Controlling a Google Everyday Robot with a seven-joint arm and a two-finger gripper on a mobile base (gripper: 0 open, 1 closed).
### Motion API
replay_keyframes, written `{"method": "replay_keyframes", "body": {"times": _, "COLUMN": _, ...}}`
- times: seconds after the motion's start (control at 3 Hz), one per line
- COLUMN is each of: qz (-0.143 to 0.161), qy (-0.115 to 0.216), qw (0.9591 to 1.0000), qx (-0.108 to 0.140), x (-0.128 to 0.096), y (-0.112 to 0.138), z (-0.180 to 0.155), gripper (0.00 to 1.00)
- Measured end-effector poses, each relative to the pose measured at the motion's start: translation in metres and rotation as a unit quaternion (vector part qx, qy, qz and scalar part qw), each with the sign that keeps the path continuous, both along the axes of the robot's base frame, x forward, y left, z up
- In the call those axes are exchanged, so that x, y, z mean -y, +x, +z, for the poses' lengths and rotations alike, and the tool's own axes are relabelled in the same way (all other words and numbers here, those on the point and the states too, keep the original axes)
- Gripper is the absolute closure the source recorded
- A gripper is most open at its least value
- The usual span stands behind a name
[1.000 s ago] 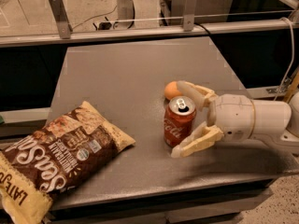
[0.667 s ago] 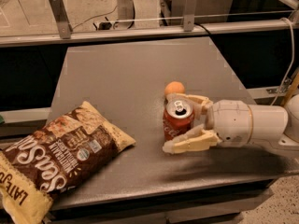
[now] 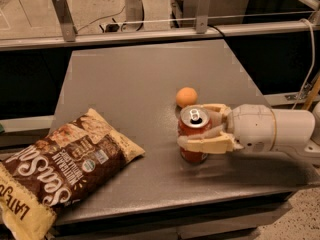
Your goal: Knock coke can over
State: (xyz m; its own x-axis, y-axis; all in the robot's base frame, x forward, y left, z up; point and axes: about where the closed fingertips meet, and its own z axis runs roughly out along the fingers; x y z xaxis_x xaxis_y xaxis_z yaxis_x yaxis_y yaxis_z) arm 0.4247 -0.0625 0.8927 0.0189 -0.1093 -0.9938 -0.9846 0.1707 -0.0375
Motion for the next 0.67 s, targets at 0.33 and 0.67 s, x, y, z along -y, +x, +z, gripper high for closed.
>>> {"method": "replay_keyframes", "body": {"times": 0.33, "qz": -0.018, "qy": -0.060, "qw": 0.9980, "qx": 0.003, "x": 0.026, "y": 0.024, "z": 0.004, "gripper": 0.98}}
{"method": "replay_keyframes", "body": {"times": 0.67, "qz": -0.013, "qy": -0.173, "qw": 0.9846, "qx": 0.021, "x": 0.051, "y": 0.050, "z": 0.023, "gripper": 1.00}}
